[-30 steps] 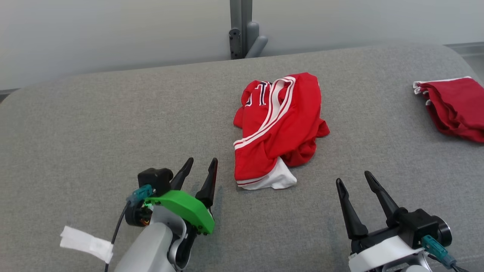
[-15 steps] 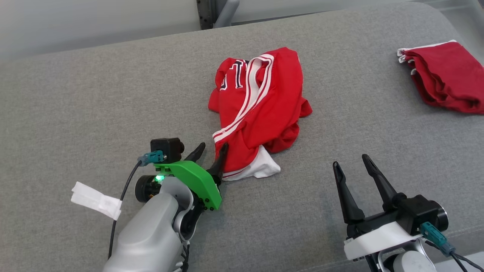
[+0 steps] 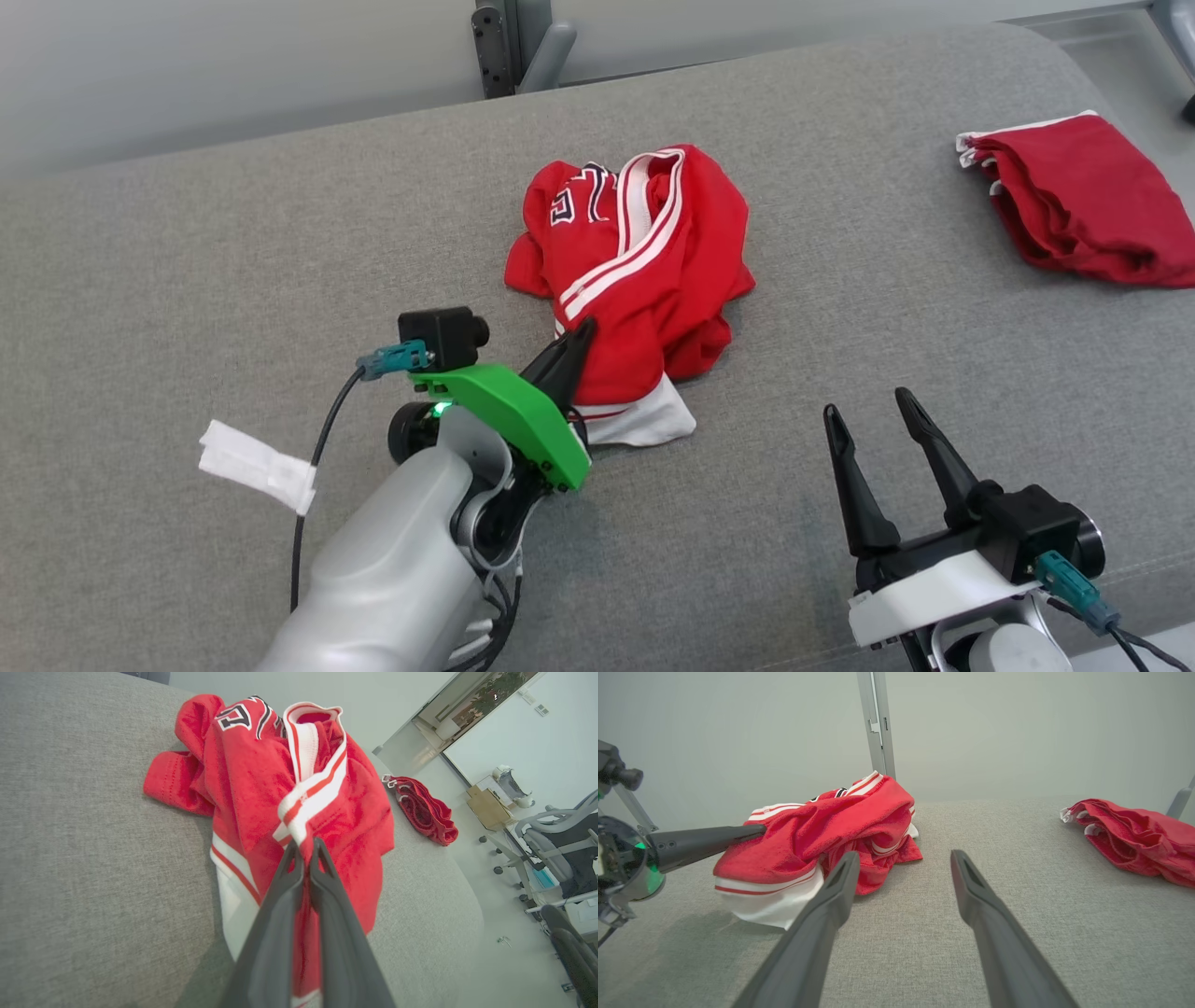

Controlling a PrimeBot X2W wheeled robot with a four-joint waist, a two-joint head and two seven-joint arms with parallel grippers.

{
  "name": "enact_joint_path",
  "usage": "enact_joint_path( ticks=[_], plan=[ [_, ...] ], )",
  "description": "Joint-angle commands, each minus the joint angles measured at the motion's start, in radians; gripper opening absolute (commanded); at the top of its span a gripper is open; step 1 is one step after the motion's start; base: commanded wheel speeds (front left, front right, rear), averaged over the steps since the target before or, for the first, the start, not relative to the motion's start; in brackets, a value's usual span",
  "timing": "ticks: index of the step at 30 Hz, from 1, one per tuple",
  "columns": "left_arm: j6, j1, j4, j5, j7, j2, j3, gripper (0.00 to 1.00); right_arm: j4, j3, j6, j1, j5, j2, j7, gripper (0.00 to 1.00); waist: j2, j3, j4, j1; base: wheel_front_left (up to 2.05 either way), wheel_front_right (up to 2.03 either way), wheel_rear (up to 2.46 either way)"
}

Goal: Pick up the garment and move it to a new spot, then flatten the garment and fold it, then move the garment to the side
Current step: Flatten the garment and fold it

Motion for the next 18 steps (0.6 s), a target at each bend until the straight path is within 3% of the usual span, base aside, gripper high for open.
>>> enact_joint_path(
  ticks=[1,9,18],
  plan=[
    [-0.005,-0.03,-0.045,-0.037,0.014,0.002,-0.011,0.0,0.003,0.004,-0.001,0.006,0.001,0.002,0.001,1.0,0.0,-0.034,-0.012,0.0,0.0,0.0,0.0],
    [0.005,-0.124,-0.179,-0.203,0.086,0.003,0.012,0.0,0.01,0.019,-0.001,0.021,0.011,0.014,0.001,1.0,0.0,-0.092,-0.082,0.0,0.0,0.0,0.0],
    [0.139,-0.429,-0.217,-0.388,0.175,0.002,0.083,0.0,0.026,0.023,-0.001,0.062,0.029,0.021,0.001,1.0,0.0,-0.136,-0.185,0.0,0.0,0.0,0.0]
  ],
)
